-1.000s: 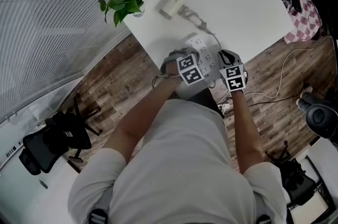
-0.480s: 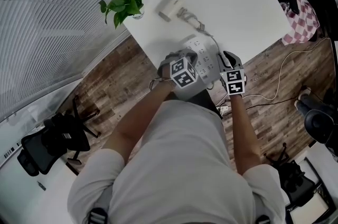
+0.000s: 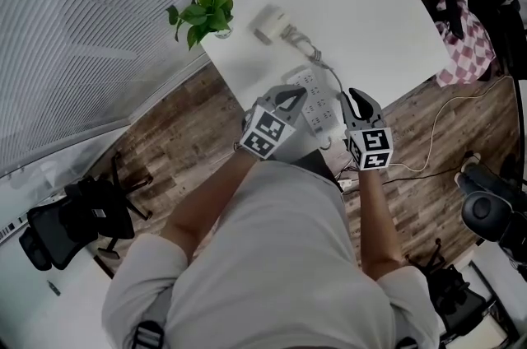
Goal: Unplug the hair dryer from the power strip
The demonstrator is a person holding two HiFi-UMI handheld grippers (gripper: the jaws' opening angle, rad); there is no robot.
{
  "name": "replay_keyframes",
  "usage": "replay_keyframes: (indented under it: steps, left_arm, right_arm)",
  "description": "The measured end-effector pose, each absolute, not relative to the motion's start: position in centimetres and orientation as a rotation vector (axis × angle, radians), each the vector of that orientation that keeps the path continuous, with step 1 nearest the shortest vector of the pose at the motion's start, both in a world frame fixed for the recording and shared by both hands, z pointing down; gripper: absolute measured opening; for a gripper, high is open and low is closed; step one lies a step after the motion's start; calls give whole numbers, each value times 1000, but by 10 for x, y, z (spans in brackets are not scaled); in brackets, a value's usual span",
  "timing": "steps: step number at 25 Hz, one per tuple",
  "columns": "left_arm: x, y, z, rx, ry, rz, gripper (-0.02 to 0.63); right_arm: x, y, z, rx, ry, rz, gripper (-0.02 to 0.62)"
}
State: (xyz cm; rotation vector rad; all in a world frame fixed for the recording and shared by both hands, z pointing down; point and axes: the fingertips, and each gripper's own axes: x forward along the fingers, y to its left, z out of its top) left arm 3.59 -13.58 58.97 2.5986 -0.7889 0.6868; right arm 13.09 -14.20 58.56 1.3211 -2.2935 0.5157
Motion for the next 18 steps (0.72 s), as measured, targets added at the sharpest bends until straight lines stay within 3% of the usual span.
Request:
replay_keyframes:
  steps: [7, 18]
  left_arm:
    - [28, -142, 493, 2642, -869, 317, 29]
    - [13, -122, 370, 2739, -926, 40, 29]
  right_arm:
    - [100, -138, 493, 1339, -2464, 474, 78]
    - [60, -114, 378, 1309, -2672, 352, 40]
